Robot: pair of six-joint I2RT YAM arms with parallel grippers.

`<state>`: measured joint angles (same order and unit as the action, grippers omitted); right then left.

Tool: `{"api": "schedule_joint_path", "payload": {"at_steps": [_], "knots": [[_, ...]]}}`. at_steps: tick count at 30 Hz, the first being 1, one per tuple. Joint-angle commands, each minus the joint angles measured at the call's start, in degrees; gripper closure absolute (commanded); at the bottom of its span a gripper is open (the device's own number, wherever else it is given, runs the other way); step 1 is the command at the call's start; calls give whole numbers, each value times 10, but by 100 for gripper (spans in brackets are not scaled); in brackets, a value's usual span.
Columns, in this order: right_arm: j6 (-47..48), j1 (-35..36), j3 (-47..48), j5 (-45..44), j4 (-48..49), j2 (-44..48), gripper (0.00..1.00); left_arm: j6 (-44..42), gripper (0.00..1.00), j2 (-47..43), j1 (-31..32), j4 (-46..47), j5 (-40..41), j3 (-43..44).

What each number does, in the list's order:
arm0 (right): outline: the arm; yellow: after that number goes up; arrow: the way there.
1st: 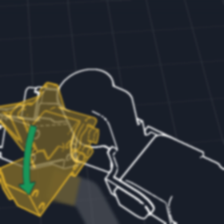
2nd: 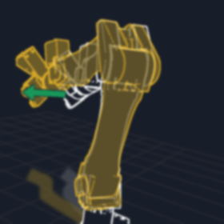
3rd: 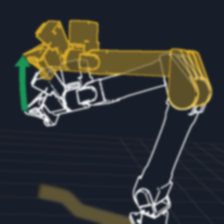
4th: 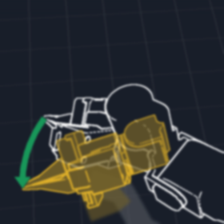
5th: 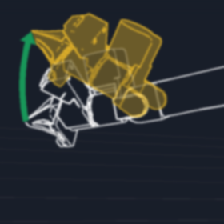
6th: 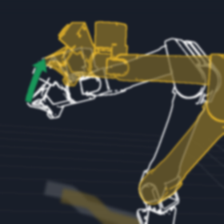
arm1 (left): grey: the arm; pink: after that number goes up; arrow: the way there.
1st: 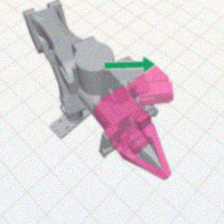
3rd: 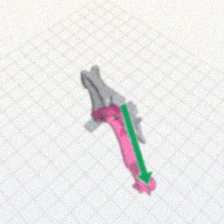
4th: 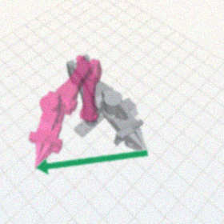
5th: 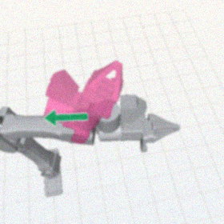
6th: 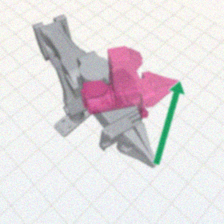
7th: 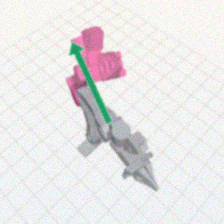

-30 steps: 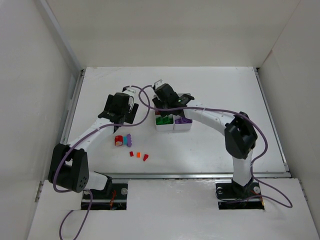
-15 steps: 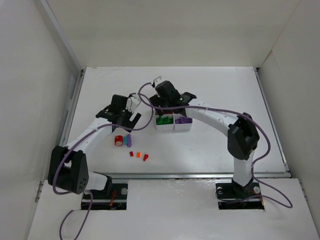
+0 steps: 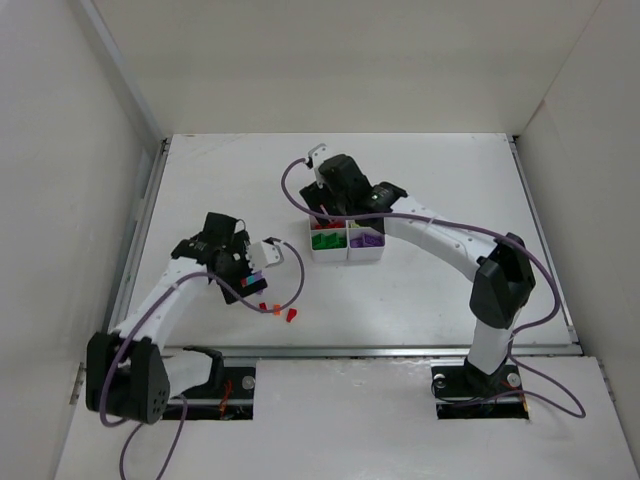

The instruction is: Sort the legos into containers by color

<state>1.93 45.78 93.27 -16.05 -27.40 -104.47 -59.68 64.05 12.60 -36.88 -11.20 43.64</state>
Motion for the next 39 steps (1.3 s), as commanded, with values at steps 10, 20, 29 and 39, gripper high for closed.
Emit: {"api": "schedule_joint_path", "payload": {"at_steps": [10,20,29,39], "knots": [[-3,0,-27,1,38,37,19,-16,73,120,8,25,12,2],[-8,0,-13,9,38,55,14,32,100,54,-3,49,-14,47],[-63,-157,-44,446,185,138,1,87,100,-65,-3,233,-104,99],[-108,-136,40,656,227,43,1,124,100,-48,38,334,-143,127]]}}
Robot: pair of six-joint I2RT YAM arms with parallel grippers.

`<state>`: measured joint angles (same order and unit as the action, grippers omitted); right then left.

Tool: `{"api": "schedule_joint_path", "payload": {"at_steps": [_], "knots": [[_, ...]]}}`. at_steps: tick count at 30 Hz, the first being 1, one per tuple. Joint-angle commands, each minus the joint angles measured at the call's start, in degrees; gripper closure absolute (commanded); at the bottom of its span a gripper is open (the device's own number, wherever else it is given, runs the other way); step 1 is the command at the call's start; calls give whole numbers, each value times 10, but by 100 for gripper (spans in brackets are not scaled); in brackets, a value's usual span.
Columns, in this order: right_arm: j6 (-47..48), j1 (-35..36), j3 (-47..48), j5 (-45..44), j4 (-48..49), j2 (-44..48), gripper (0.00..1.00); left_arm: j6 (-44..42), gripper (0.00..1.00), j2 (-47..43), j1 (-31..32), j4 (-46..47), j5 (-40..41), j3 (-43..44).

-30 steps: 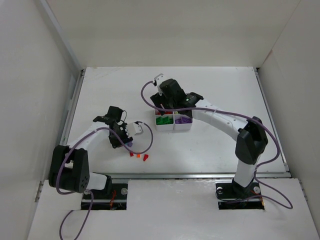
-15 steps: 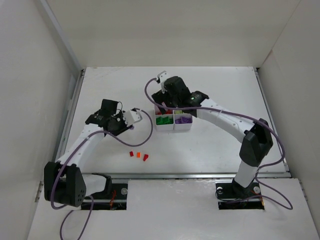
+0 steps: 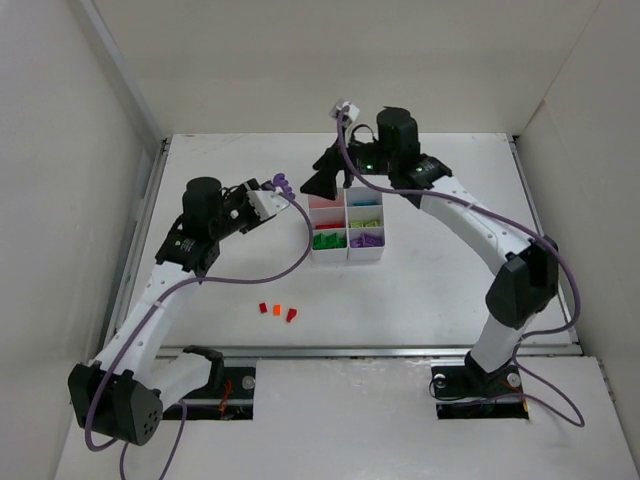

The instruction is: Sort the legos into containers by color

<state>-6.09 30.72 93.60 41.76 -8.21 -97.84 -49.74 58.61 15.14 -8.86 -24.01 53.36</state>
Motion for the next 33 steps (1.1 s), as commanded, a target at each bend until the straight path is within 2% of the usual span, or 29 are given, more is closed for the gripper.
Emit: {"api": "schedule_joint_path", "payload": {"at_steps": [1,6,16,19,20,23,24,26,27,28,31,33], "knots": [[-33,21,52,78,40,-30,0,25,100,12,13,60,-15,35],[-69,27,89,37,40,-70,0,36,100,28,18,95,-9,40],[-88,32,141,91,40,-132,1,44,100,28,30,105,-9,40],[-94,32,170,126,40,-156,14,44,100,28,30,105,-9,40],[-94,32,170,126,40,-163,23,44,100,28,30,105,-9,40],[-94,32,170,126,40,-163,38,44,100,28,30,99,-9,40],[-94,32,170,126,40,-163,49,44,100,28,30,99,-9,40],[-94,32,170,132,45,-163,63,50,100,28,30,104,-9,34],[-94,32,170,132,45,-163,79,50,100,28,30,104,-9,34],[-94,27,170,132,45,-163,85,50,100,28,30,104,-9,34],[-94,27,163,132,45,-158,100,50,100,28,30,97,4,28],[-94,14,138,120,45,-145,100,50,100,23,24,90,12,9]]}}
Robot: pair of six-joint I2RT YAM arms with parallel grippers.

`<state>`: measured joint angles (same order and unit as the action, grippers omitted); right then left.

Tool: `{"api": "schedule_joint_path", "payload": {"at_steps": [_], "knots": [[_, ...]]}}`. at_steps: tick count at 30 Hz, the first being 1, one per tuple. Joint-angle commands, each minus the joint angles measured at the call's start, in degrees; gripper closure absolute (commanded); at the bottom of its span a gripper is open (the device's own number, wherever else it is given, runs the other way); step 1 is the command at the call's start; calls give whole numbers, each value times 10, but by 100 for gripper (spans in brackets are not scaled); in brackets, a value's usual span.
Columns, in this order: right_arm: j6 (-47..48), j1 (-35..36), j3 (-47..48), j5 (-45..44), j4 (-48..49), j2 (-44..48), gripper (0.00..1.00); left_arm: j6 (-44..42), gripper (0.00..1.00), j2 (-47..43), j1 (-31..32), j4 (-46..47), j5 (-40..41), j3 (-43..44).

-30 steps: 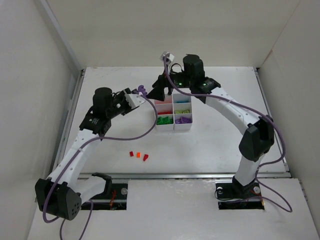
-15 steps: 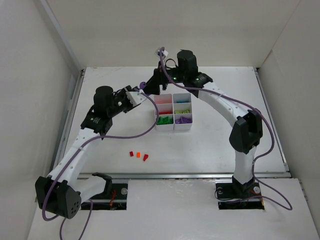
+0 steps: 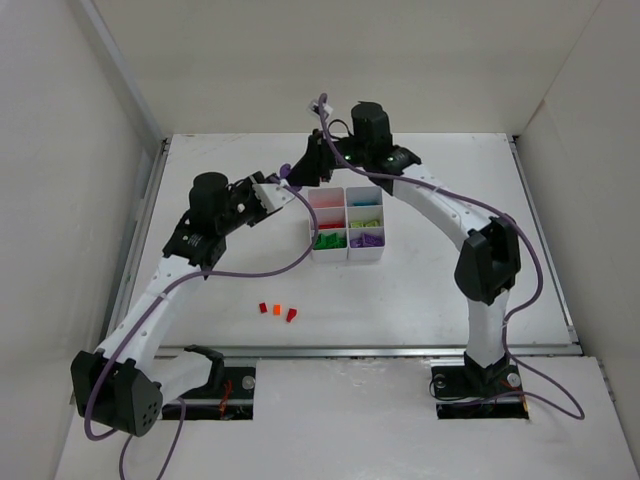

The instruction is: Sort the legos into containers by color

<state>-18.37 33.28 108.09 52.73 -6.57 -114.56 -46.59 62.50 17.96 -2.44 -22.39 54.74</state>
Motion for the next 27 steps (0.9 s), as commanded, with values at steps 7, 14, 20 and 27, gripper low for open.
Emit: {"api": "schedule_joint_path", "payload": {"at_steps": [7,14,20,27], "knots": [[29,-56,-125,-61,29,87,100,27,100,-3,-66,-18,19,-31],[108,-79,-173,-162,-75,130,100,59,100,8,-72,-24,2,-31],[170,-79,-161,-214,-170,133,100,68,100,20,-72,-50,-62,-31],[137,-115,-208,-276,-130,184,100,62,100,67,-19,-57,-103,-11]]}}
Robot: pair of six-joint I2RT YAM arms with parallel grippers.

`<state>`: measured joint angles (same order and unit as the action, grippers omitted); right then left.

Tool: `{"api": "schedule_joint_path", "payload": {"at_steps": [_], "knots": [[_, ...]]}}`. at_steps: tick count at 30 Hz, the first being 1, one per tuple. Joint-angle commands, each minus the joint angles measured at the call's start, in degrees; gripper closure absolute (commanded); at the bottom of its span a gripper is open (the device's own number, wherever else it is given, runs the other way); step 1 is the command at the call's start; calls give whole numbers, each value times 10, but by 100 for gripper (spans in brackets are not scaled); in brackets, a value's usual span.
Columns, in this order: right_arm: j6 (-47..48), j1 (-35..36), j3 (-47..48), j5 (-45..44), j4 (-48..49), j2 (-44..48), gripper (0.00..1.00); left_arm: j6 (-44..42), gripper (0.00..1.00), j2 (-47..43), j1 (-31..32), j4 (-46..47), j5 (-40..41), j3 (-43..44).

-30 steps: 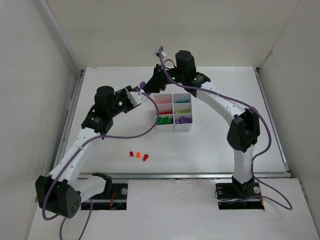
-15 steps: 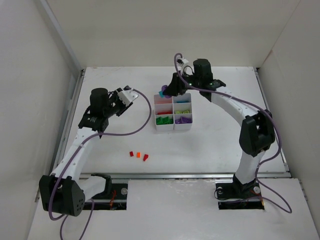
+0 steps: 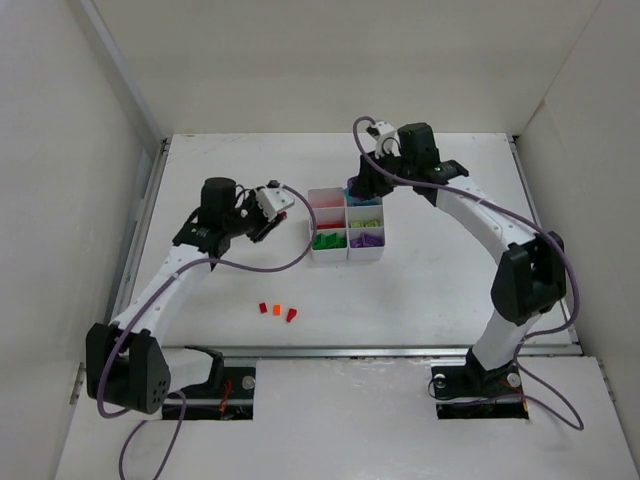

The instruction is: Sort the legos into containers by color

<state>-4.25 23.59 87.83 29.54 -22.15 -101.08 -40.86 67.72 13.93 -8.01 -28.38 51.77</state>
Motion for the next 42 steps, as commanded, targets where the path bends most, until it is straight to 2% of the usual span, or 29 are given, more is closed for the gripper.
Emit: {"api": "schedule_joint_path", "payload": {"at_steps": [1,7,12,16,23,31,37,42], "knots": [[-4,-18,-13,-53,31,55,100,-3,100,23,28,-2,-43,26],[-4,-35,-37,-127,31,90,100,-21,100,85,85,54,-38,39],[-4,-41,-65,-133,56,125,100,-16,100,143,112,96,-33,80],[8,-46,-65,-133,49,125,100,-16,100,194,129,96,-7,124],[14,-51,-65,-133,49,125,100,-88,99,265,140,-9,5,199],[19,-57,-59,-128,44,120,100,-107,95,270,145,-34,-15,193],[19,-57,-59,-117,39,120,100,-113,82,260,145,-34,-5,183],[19,-57,-59,-117,39,126,100,-119,82,254,145,-39,-10,171]]}}
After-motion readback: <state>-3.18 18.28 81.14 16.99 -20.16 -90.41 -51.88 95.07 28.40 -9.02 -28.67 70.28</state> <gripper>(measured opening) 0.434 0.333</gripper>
